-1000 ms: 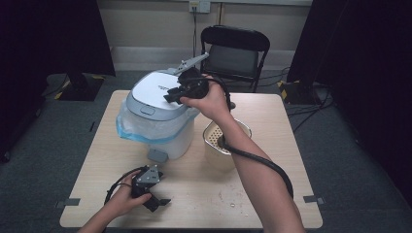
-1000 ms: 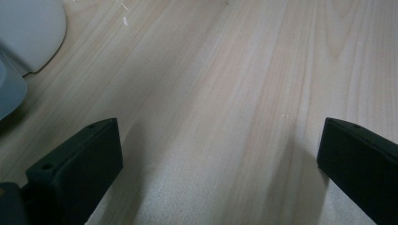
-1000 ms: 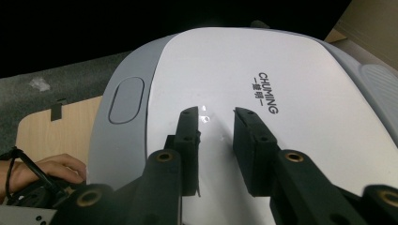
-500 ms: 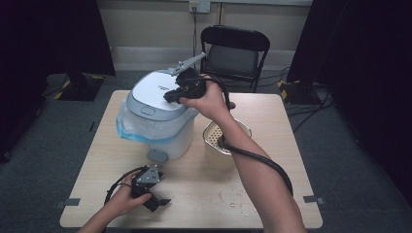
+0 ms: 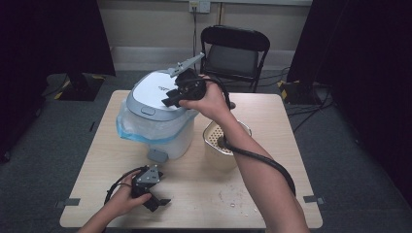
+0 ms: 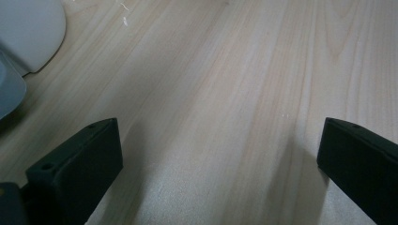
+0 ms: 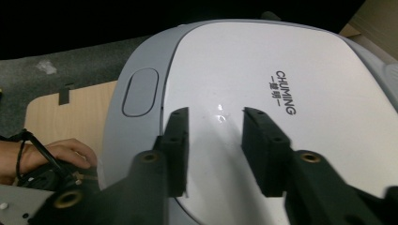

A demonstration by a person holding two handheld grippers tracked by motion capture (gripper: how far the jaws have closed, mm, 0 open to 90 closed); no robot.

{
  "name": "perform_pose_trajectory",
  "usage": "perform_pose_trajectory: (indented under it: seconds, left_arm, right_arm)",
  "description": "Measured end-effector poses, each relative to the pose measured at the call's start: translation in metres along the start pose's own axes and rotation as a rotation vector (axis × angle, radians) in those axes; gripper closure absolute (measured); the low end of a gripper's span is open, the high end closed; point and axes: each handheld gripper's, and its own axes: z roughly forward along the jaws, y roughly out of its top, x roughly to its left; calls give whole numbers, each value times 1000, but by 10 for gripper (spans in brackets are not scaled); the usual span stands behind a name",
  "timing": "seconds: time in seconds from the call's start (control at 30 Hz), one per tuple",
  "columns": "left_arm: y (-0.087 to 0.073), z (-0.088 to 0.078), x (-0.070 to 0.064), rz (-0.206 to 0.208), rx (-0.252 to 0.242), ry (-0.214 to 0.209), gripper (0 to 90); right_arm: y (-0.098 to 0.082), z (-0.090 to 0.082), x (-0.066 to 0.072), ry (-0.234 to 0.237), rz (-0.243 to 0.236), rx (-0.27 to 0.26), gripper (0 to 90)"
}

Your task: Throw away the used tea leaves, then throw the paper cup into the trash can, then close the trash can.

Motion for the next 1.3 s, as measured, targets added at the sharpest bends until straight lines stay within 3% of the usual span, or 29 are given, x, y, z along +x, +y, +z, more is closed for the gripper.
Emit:
perform_pose_trajectory:
  seconds: [0.2, 0.4, 0.57, 0.97, 1.1, 1.3]
  left_arm:
    - [0, 0, 0, 0, 0, 1, 0]
    - [0, 0, 0, -1, -1, -2, 0]
    - [0, 0, 0, -1, -1, -2, 0]
    - [0, 0, 0, -1, -1, 1, 0]
    - [0, 0, 0, -3, -2, -3, 0]
    - [0, 0, 0, 5, 1, 2, 0]
  right_arm:
    - [-4, -7, -2, -26, 10, 9, 489]
    - [-10, -18, -6, -76, 41, -9, 304]
    - [-12, -26, -5, -79, 38, -9, 207]
    - [-25, -43, -1, -84, 51, -11, 158]
    - [-32, -52, -2, -79, 72, -38, 146]
    - [-45, -61, -3, -94, 72, -25, 147]
